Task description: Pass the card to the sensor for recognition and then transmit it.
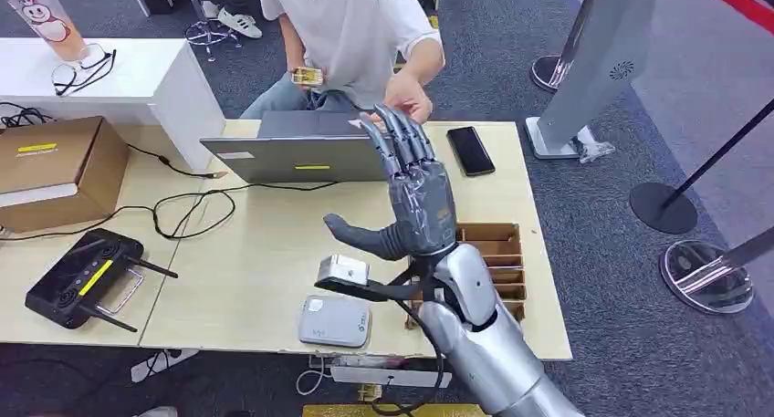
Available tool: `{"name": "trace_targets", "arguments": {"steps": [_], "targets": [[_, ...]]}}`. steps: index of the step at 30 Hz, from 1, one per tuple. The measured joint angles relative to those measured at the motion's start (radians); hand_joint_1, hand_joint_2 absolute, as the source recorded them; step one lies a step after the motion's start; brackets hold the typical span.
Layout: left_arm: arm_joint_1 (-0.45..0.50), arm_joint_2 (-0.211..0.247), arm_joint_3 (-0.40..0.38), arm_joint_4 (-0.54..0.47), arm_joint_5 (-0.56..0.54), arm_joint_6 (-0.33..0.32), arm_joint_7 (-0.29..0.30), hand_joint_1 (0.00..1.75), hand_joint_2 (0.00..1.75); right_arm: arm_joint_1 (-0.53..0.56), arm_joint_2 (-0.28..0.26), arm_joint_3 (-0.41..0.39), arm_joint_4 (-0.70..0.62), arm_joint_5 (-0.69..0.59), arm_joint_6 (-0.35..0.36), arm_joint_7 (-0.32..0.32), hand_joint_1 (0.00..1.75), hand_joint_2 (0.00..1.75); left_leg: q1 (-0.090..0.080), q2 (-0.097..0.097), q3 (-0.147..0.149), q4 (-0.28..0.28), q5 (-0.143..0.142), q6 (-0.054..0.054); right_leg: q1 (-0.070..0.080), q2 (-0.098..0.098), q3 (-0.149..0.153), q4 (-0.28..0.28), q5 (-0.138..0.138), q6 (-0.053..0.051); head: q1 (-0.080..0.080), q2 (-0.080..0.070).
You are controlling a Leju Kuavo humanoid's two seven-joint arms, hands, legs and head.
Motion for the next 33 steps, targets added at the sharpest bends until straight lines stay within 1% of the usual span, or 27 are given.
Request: {"name": "trace_targets", "arguments": {"steps": [6,10,20,21,22,23,24,33], "targets": [[-0.005,-0.004,0.000,0.000,-0.004,0.003,0.011,0.00,0.00,-0.079,0.002,0.016,0.109,0.115,-0.014,0.060,0.00,1.75,0.000,0.000,0.000,0.000,0.000,0.000,0.000,0.000,0.000,0.000,0.000,0.000,0.000,0.000],[-0.006,-0.003,0.000,0.000,-0.003,0.002,0.011,0.00,0.00,-0.117,0.002,0.027,0.158,0.154,-0.013,0.082,0.00,1.75,0.000,0.000,0.000,0.000,0.000,0.000,0.000,0.000,0.000,0.000,0.000,0.000,0.000,0.000],[-0.006,-0.003,0.000,0.000,0.002,0.002,0.010,0.00,0.00,-0.147,0.010,0.035,0.205,0.175,-0.013,0.096,0.00,1.75,0.000,0.000,0.000,0.000,0.000,0.000,0.000,0.000,0.000,0.000,0.000,0.000,0.000,0.000],[-0.006,-0.003,0.000,0.000,0.002,0.002,0.010,0.00,0.00,-0.149,0.011,0.035,0.208,0.175,-0.012,0.096,0.44,1.75,0.000,0.000,0.000,0.000,0.000,0.000,0.000,0.000,0.000,0.000,0.000,0.000,0.000,0.000],[-0.006,-0.003,0.000,0.000,0.003,0.002,0.010,0.00,0.00,-0.151,0.013,0.036,0.210,0.175,-0.012,0.096,1.12,1.75,0.000,0.000,0.000,0.000,0.000,0.000,0.000,0.000,0.000,0.000,0.000,0.000,0.000,0.000],[-0.006,-0.003,0.000,0.000,0.004,0.002,0.010,0.00,0.00,-0.153,0.014,0.037,0.213,0.175,-0.011,0.096,1.48,1.75,0.000,0.000,0.000,0.000,0.000,0.000,0.000,0.000,0.000,0.000,0.000,0.000,0.000,0.000],[-0.006,-0.003,0.000,0.000,0.005,0.002,0.009,0.00,0.00,-0.155,0.016,0.038,0.216,0.175,-0.010,0.097,1.75,1.75,0.000,0.000,0.000,0.000,0.000,0.000,0.000,0.000,0.000,0.000,0.000,0.000,0.000,0.000],[-0.004,-0.003,0.000,0.000,0.012,0.005,0.005,0.00,0.00,-0.159,0.032,0.048,0.232,0.176,-0.002,0.097,1.75,1.75,0.000,0.000,0.000,0.000,0.000,0.000,0.000,0.000,0.000,0.000,0.000,0.000,0.000,0.000]]}}
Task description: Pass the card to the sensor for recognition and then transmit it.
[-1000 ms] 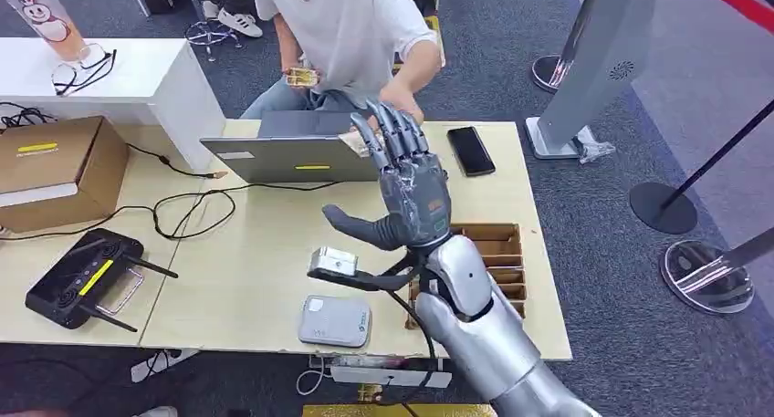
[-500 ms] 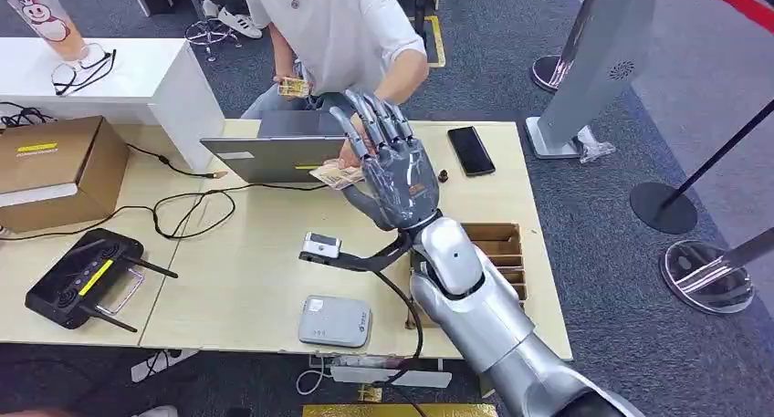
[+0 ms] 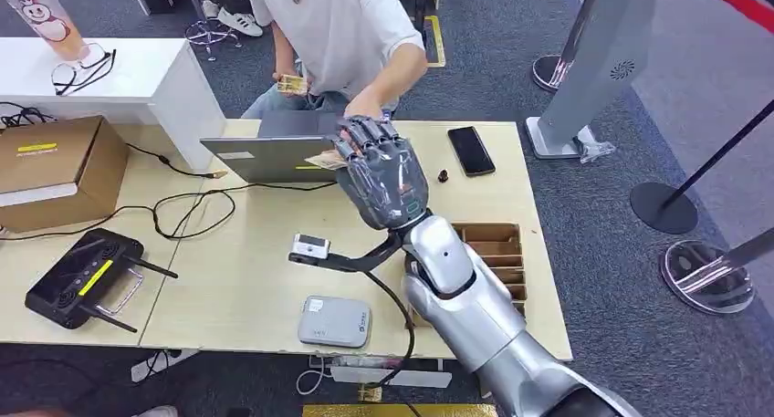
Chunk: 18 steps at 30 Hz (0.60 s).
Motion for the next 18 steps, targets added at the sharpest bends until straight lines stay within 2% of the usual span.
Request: {"name": "trace_targets", "arguments": {"steps": [18], "targets": [[0.002,0.000,0.000,0.000,0.005,0.007,-0.002,0.00,0.00,-0.008,0.005,0.011,0.012,0.001,0.006,-0.005,1.75,1.75,0.000,0.000,0.000,0.000,0.000,0.000,0.000,0.000,0.000,0.000,0.000,0.000,0.000,0.000]]}}
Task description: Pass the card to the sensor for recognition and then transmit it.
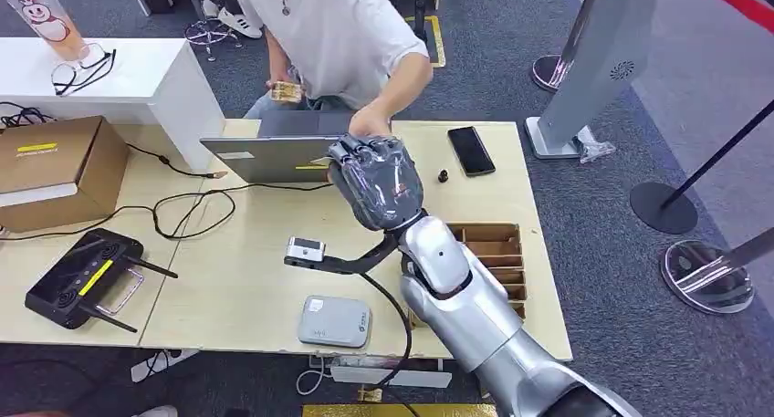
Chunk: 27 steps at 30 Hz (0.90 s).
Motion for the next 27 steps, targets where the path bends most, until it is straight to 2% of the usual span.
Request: {"name": "trace_targets", "arguments": {"steps": [5,8,11,15,19,22,27], "targets": [[0.000,0.000,0.000,0.000,-0.002,0.000,0.000,0.00,0.00,0.000,0.000,0.000,0.002,-0.020,0.003,-0.010,1.75,1.75,0.000,0.000,0.000,0.000,0.000,0.000,0.000,0.000,0.000,0.000,0.000,0.000,0.000,0.000],[0.000,0.000,0.000,0.000,-0.003,0.000,0.000,0.00,0.00,0.000,0.000,0.000,0.001,-0.070,0.018,-0.035,1.75,1.75,0.000,0.000,0.000,0.000,0.000,0.000,0.000,0.000,0.000,0.000,0.000,0.000,0.000,0.000],[0.000,0.000,0.000,0.000,-0.002,0.000,0.000,0.00,0.00,0.002,0.001,0.000,-0.011,-0.170,0.069,-0.084,1.75,1.75,0.000,0.000,0.000,0.000,0.000,0.000,0.000,0.000,0.000,0.000,0.000,0.000,0.000,0.000],[0.000,0.000,0.000,0.000,-0.003,-0.001,0.000,0.00,0.00,0.009,0.005,-0.002,-0.048,-0.329,0.171,-0.138,1.75,1.75,0.000,0.000,0.000,0.000,0.000,0.000,0.000,0.000,0.000,0.000,0.000,0.000,0.000,0.000],[0.000,0.001,0.000,0.000,-0.003,-0.003,0.000,0.00,0.00,0.018,0.006,-0.002,-0.092,-0.505,0.336,-0.163,1.75,1.75,0.000,0.000,0.000,0.000,0.000,0.000,0.000,0.000,0.000,0.000,0.000,0.000,0.000,0.000],[0.000,0.001,0.000,0.000,-0.007,-0.006,0.000,0.00,0.00,0.027,0.006,-0.002,-0.124,-0.644,0.476,-0.161,1.75,1.75,0.000,0.000,0.000,0.000,0.000,0.000,0.000,0.000,0.000,0.000,0.000,0.000,0.000,0.000],[-0.001,0.000,0.000,0.000,-0.016,-0.004,0.006,0.00,0.00,0.035,-0.002,-0.002,-0.142,-0.812,0.650,-0.131,1.75,1.75,0.000,0.000,0.000,0.000,0.000,0.000,0.000,0.000,0.000,0.000,0.000,0.000,0.000,0.000]]}}
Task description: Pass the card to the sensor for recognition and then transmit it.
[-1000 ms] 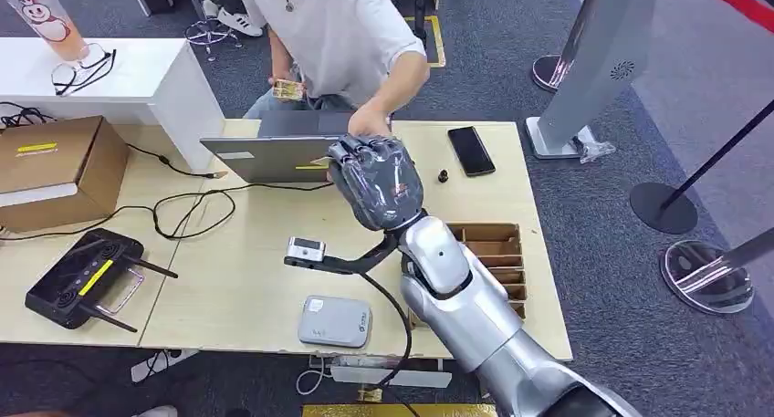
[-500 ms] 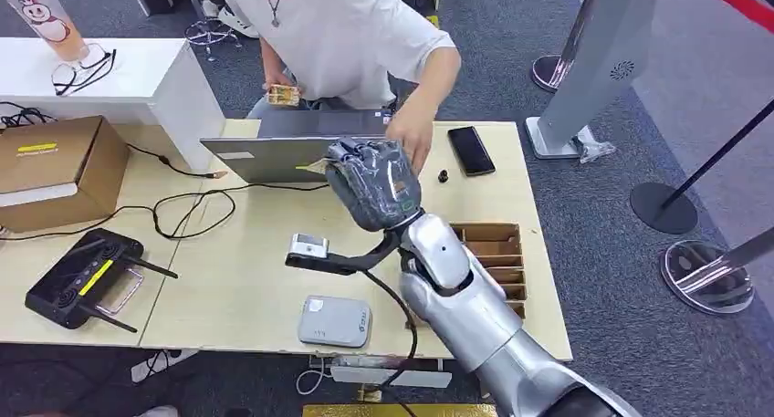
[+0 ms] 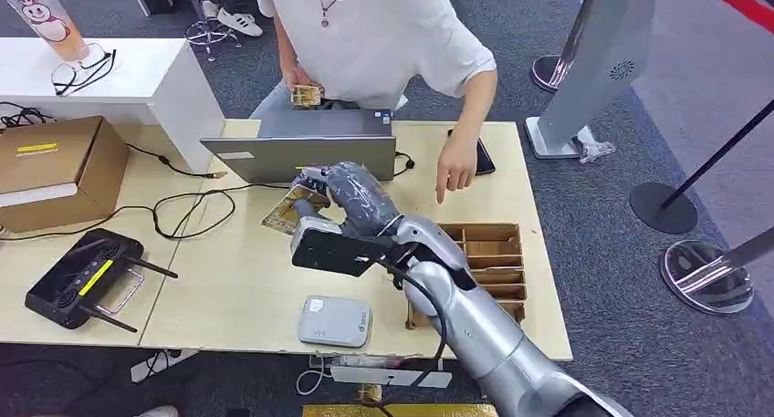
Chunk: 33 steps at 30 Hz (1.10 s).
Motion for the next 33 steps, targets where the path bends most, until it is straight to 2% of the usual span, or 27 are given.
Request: {"name": "trace_targets", "arguments": {"steps": [2,8,14,22,33], "targets": [[0.000,-0.001,0.000,0.000,-0.004,0.001,0.002,0.00,0.00,0.001,-0.005,0.000,0.002,-0.071,0.079,0.024,1.75,1.75,0.000,0.000,0.000,0.000,0.000,0.000,0.000,0.000,0.000,0.000,0.000,0.000,0.000,0.000],[-0.002,-0.003,0.000,0.000,-0.010,0.011,0.000,0.00,0.00,-0.009,-0.021,0.004,0.045,-0.215,0.233,0.059,1.75,1.75,0.000,0.000,0.000,0.000,0.000,0.000,0.000,0.000,0.000,0.000,0.000,0.000,0.000,0.000],[-0.003,-0.011,0.000,0.000,-0.019,0.021,-0.004,0.00,0.00,-0.015,-0.040,0.030,0.110,-0.306,0.333,0.052,1.75,1.75,0.000,0.000,0.000,0.000,0.000,0.000,0.000,0.000,0.000,0.000,0.000,0.000,0.000,0.000],[-0.008,-0.014,-0.002,0.000,-0.029,0.017,-0.004,0.00,0.00,-0.014,-0.056,0.059,0.178,-0.345,0.382,0.034,1.75,1.75,0.000,0.000,0.000,0.000,0.000,0.000,0.000,0.000,0.000,0.000,0.000,0.000,0.000,0.000],[-0.013,-0.020,-0.003,0.000,-0.038,0.018,0.004,0.00,0.00,-0.009,-0.075,0.082,0.225,-0.357,0.382,0.040,1.75,1.75,0.000,0.000,0.000,0.000,0.000,0.000,0.000,0.000,0.000,0.000,0.000,0.000,0.000,0.000]]}}
